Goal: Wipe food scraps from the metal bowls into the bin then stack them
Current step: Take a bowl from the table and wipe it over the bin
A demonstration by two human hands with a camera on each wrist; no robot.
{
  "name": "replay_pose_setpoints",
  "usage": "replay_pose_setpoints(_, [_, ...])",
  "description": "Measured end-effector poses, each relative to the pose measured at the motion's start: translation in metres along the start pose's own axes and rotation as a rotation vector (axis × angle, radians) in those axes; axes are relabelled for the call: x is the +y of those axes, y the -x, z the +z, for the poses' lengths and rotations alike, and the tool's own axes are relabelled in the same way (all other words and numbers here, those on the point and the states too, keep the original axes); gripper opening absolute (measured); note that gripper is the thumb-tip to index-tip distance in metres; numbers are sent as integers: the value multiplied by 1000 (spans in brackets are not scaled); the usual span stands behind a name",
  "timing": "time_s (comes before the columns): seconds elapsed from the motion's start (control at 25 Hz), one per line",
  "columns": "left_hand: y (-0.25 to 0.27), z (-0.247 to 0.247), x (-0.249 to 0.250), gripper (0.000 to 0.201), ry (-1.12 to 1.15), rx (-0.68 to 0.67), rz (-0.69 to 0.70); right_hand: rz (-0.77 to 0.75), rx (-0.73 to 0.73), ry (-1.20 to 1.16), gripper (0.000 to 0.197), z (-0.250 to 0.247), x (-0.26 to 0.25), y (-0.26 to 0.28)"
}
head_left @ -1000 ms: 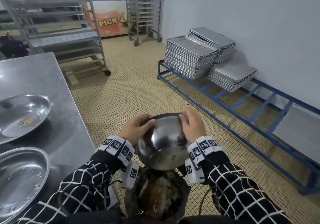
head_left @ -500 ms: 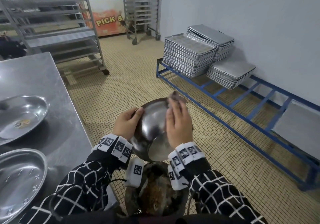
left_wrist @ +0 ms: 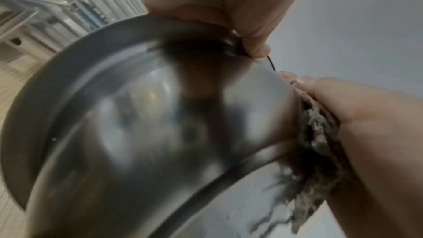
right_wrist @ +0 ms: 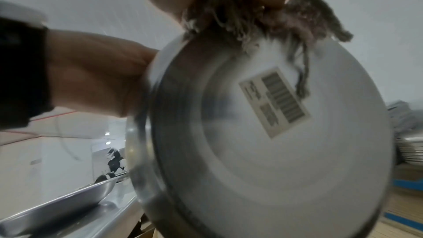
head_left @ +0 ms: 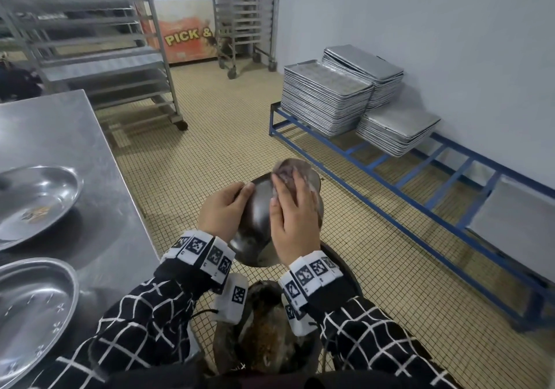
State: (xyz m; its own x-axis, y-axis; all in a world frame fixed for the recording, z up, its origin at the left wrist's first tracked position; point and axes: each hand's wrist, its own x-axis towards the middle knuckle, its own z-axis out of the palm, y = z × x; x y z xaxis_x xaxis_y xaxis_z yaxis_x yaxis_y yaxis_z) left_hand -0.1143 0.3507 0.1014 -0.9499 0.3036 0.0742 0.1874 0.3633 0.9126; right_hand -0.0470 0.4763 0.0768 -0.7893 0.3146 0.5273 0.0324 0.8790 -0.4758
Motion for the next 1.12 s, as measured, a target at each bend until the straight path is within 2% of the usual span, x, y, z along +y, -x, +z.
replay_pose_setpoints(0.04, [-1, -1, -1, 31, 16, -2, 6, 30, 21, 4, 45, 0, 1, -3])
replay_pose_setpoints(0.12, [0, -6, -4, 31, 27, -13, 4, 222, 102, -137, 46, -4, 8, -8])
replay_pose_setpoints(0.2, [2, -11, -5, 27, 88, -13, -16, 590, 111, -460, 45, 0, 33, -12])
replay_pose_setpoints(0.28, [5, -16, -7, 21, 223, 16, -67, 920, 44, -867, 43, 3, 65, -8])
replay_pose_setpoints(0.32, [5, -18, -7, 19, 279, 30, -91, 1008, 22, -986, 39, 0, 76, -3])
replay_pose_setpoints(0.4, [6, -20, -9, 18, 337, 41, -117, 1057, -43, -955, 28, -10, 84, 5])
replay_pose_setpoints(0.52, [6, -22, -18, 18, 329, 17, -136, 902, -78, -641, 24, -26, 84, 7])
replay_pose_setpoints(0.64, [1, -23, -30, 14, 144, -48, -62, 794, -5, -560, 25, -32, 86, -3])
replay_pose_setpoints(0.72, [0, -23, -27, 16, 54, -119, -26, 691, -49, -468, 22, -37, 81, -13])
replay_pose_setpoints(0.84, [0, -15, -8, 20, -27, -251, 4, 383, -221, -191, 15, -41, 61, -31])
replay_pose_setpoints(0.92, [1, -4, 6, 19, -182, -316, 51, 155, -266, -17, 13, -36, 46, -37])
replay_pose_setpoints(1.0, [0, 5, 12, 28, -305, -299, 53, 63, -261, 98, 18, -26, 35, -37])
replay_pose_setpoints(1.12, [2, 11, 6, 37, -244, -164, -32, 56, -230, 118, 41, -16, 19, -17])
